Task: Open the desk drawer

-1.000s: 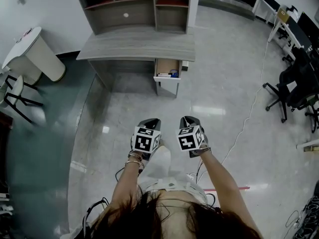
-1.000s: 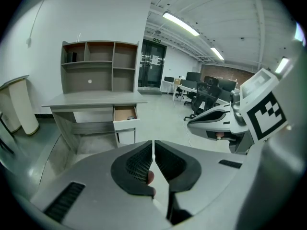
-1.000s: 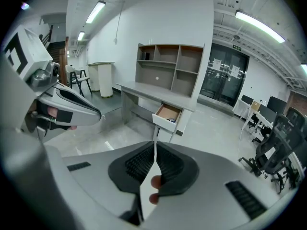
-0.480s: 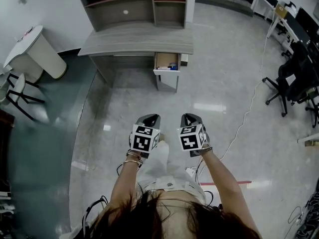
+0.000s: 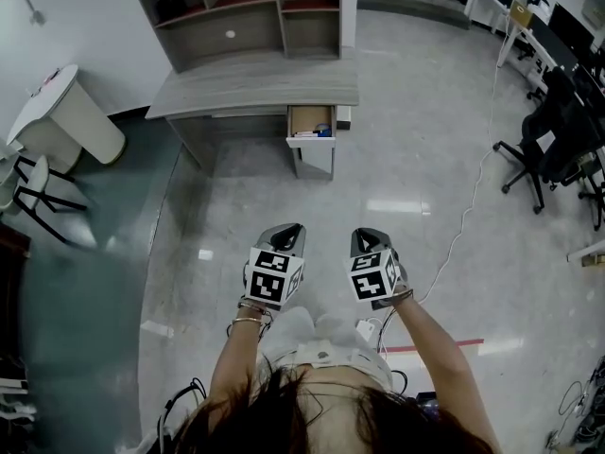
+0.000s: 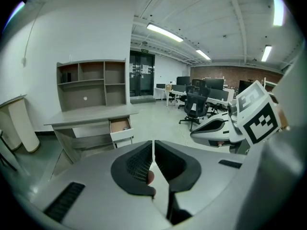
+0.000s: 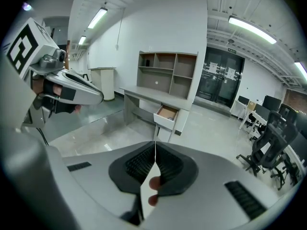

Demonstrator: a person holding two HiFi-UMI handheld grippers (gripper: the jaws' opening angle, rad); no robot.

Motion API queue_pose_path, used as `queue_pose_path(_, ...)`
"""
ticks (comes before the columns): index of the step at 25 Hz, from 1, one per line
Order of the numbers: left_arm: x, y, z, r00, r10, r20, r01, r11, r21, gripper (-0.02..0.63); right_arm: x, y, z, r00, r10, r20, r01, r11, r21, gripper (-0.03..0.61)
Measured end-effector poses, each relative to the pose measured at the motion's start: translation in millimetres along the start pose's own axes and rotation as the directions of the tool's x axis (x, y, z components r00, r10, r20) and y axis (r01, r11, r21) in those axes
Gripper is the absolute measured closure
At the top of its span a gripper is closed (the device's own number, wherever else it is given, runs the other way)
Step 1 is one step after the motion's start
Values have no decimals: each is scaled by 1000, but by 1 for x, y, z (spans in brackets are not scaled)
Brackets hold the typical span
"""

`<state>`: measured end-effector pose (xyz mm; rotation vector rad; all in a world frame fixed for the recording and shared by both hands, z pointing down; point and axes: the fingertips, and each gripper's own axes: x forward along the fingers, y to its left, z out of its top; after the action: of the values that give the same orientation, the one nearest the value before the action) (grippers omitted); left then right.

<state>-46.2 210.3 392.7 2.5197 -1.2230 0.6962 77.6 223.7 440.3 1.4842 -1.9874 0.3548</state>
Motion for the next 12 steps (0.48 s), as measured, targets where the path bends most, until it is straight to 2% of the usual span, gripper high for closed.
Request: queue_pose_path(12,-23,-2,7,999,-12,52,12,1000,1,589,-30,15,19,997,10,70,-10,1000,1,554)
